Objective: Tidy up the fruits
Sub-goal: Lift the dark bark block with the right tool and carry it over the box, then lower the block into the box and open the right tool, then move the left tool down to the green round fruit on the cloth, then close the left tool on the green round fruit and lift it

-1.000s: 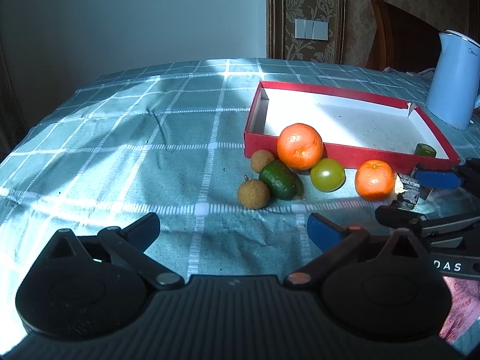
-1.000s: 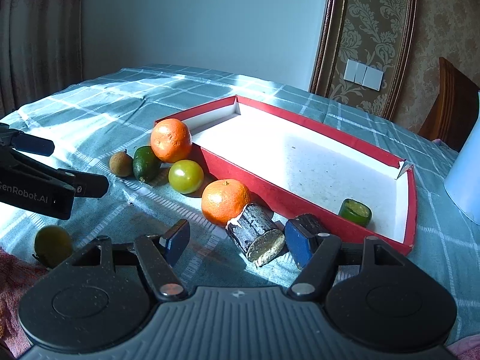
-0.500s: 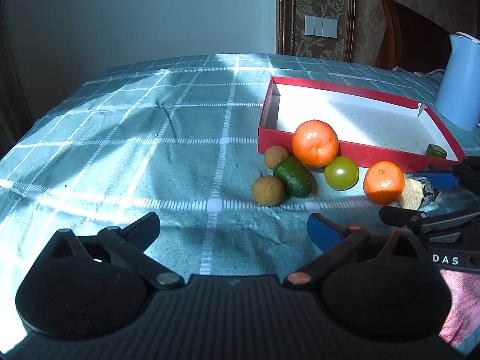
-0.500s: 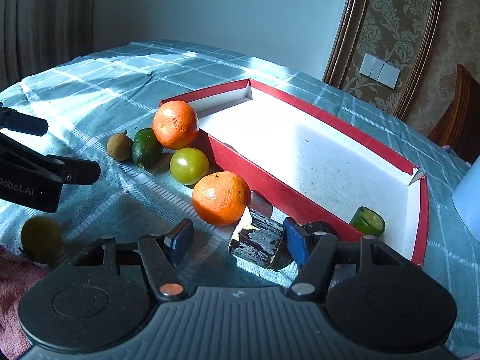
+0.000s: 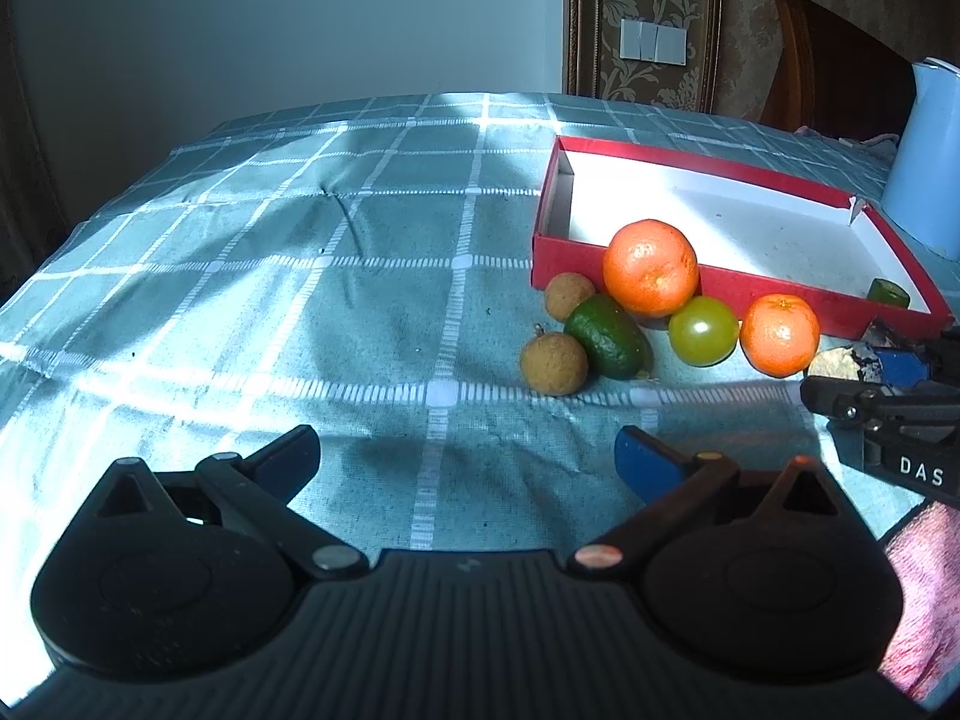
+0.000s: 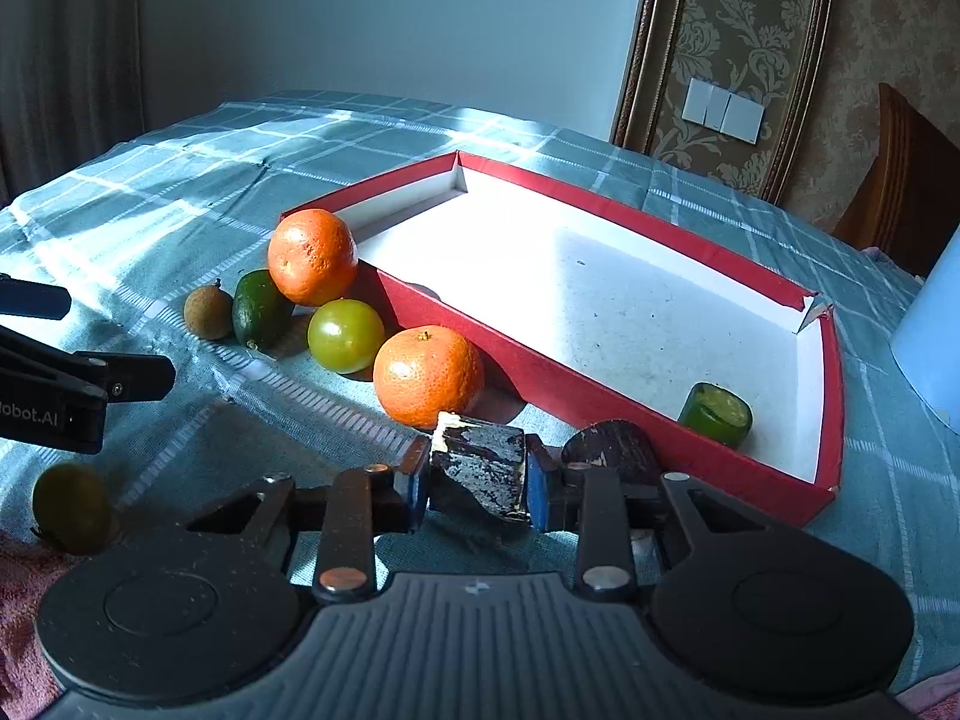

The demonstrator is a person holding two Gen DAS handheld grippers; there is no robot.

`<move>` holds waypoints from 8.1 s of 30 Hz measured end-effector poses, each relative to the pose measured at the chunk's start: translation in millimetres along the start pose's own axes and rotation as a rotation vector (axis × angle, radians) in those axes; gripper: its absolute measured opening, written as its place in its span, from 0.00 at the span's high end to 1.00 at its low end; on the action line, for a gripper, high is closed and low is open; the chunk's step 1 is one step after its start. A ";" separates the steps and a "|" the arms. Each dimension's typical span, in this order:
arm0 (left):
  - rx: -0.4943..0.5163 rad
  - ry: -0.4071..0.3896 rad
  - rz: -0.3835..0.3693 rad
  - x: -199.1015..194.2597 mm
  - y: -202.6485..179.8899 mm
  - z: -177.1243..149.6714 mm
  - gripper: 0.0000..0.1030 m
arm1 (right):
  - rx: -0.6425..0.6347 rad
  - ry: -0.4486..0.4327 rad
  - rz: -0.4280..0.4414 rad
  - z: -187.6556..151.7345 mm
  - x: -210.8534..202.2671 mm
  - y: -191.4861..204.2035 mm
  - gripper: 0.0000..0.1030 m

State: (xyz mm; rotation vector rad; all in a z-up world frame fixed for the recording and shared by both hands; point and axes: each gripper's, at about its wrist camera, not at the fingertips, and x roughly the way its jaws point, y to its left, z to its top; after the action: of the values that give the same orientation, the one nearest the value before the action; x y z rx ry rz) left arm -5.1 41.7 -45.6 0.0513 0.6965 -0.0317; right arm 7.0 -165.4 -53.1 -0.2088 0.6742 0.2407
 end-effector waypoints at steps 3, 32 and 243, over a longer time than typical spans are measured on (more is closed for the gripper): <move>-0.006 0.006 -0.009 1.5 1.0 -1.5 0.00 | -0.006 -0.005 0.010 -1.7 -2.4 1.4 0.70; 0.001 0.026 -0.018 3.5 -5.5 5.1 0.00 | 0.046 -0.147 -0.029 -12.1 -30.7 -0.7 0.71; 0.134 -0.130 -0.215 -48.1 -46.8 -2.3 0.70 | 0.323 -0.042 -0.255 -60.0 -28.1 -72.0 0.00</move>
State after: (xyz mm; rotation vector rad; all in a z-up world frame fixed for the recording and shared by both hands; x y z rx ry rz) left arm -45.6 -4.3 -18.2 0.1016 0.5664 -0.2853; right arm -29.0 -254.3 -72.9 0.0208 0.6283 -0.1085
